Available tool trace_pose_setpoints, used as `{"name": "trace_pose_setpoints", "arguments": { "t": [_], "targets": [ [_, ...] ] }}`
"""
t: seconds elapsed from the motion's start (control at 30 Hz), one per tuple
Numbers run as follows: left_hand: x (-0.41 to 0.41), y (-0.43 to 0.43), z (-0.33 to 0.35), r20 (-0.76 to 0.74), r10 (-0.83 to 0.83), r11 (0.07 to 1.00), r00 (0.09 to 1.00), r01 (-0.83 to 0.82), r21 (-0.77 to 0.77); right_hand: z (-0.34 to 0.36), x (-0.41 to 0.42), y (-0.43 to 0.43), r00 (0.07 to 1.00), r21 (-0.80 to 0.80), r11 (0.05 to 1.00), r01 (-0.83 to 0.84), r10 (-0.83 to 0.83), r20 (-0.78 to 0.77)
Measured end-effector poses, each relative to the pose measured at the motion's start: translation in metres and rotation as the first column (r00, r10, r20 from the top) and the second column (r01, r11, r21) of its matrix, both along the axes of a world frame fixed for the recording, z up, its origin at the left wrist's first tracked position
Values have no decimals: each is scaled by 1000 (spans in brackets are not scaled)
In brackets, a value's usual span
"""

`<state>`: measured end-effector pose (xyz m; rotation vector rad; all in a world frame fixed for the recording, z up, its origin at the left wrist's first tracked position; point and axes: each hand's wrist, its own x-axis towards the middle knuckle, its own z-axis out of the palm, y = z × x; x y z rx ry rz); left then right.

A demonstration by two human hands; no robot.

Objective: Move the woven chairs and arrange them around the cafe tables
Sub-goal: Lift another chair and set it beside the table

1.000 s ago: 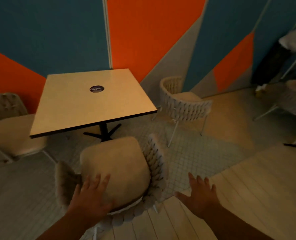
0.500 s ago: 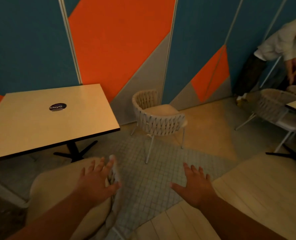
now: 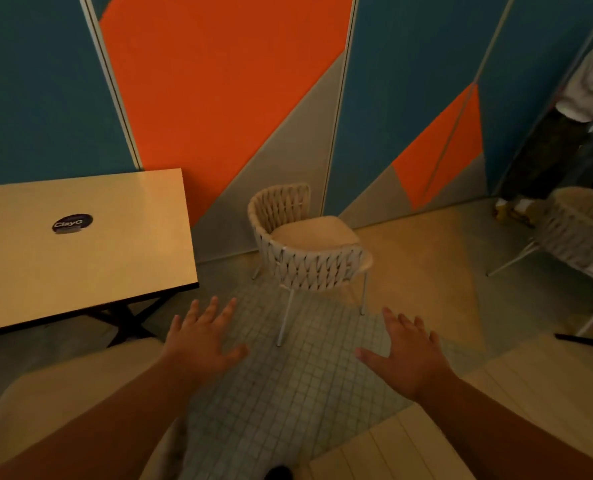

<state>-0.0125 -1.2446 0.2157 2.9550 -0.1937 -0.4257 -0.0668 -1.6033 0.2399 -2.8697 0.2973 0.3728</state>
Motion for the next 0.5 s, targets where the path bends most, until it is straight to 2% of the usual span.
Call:
{"name": "trace_pose_setpoints", "arguments": {
  "t": [0.27, 0.5],
  "targets": [
    [150, -61, -8, -7, -97, 994, 995, 97, 45, -1, 124, -48, 999, -14, 999, 41, -41, -1],
    [256, -106, -13, -28, -100, 990, 995, 102, 93, 1, 211, -92, 989, 44, 995, 89, -83, -124]
  ]
}}
